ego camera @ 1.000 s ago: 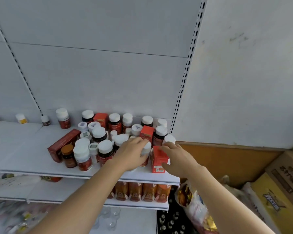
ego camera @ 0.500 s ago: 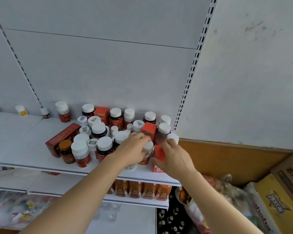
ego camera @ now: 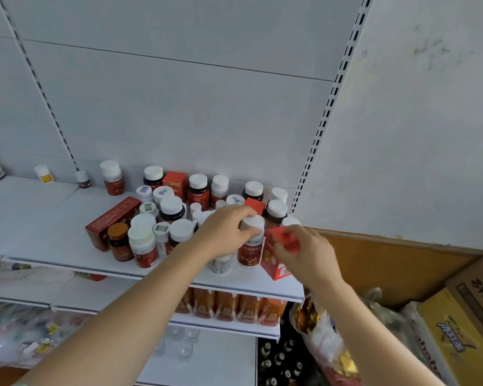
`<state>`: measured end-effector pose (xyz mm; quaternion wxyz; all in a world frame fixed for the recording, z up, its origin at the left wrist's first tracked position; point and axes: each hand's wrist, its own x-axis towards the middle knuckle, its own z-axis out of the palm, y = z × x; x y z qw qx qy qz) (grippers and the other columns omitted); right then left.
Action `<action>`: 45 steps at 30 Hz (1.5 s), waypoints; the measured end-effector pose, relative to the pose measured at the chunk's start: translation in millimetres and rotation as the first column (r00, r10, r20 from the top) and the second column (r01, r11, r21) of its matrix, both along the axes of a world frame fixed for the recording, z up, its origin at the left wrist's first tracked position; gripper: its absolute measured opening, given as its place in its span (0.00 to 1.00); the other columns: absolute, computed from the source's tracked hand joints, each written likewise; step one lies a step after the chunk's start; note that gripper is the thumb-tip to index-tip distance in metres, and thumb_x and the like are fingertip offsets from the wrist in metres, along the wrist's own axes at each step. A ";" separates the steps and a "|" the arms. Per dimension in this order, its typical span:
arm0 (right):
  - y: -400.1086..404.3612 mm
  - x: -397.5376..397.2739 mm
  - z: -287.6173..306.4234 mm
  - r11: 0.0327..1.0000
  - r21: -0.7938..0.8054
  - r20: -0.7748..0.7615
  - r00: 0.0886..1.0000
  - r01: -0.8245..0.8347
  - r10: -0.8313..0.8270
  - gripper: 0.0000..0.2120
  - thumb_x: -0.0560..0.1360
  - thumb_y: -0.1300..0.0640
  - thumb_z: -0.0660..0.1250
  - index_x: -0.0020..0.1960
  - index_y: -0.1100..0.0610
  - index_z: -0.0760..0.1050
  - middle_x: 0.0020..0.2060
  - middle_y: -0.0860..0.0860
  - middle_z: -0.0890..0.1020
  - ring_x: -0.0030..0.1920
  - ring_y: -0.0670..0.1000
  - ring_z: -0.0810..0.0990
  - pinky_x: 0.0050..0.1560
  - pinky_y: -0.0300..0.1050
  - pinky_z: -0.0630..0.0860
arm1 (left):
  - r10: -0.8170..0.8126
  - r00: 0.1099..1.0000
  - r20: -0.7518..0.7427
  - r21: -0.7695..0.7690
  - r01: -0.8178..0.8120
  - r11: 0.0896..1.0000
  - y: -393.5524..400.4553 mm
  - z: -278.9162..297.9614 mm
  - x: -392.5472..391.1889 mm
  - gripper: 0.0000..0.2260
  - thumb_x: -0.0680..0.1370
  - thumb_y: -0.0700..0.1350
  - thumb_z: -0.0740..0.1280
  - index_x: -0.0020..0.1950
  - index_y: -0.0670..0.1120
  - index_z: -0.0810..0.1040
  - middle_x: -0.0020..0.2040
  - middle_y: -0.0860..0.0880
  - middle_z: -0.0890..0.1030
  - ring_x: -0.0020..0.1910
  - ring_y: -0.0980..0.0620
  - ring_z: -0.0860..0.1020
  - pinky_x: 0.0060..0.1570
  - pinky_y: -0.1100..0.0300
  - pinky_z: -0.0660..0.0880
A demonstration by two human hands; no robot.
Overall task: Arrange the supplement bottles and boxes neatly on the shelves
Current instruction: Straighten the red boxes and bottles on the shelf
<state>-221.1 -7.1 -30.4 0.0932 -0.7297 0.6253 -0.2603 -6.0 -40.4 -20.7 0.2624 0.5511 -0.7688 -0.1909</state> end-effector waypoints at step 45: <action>27.8 350.7 83.7 0.889 0.019 0.323 0.844 -0.458 0.428 0.16 0.69 0.48 0.74 0.56 0.40 0.78 0.50 0.36 0.80 0.51 0.38 0.79 0.54 0.42 0.79 | 0.255 0.953 -0.163 0.032 -0.253 0.967 73.1 60.6 412.7 0.16 0.71 0.55 0.75 0.57 0.60 0.78 0.50 0.63 0.79 0.47 0.66 0.78 0.43 0.68 0.72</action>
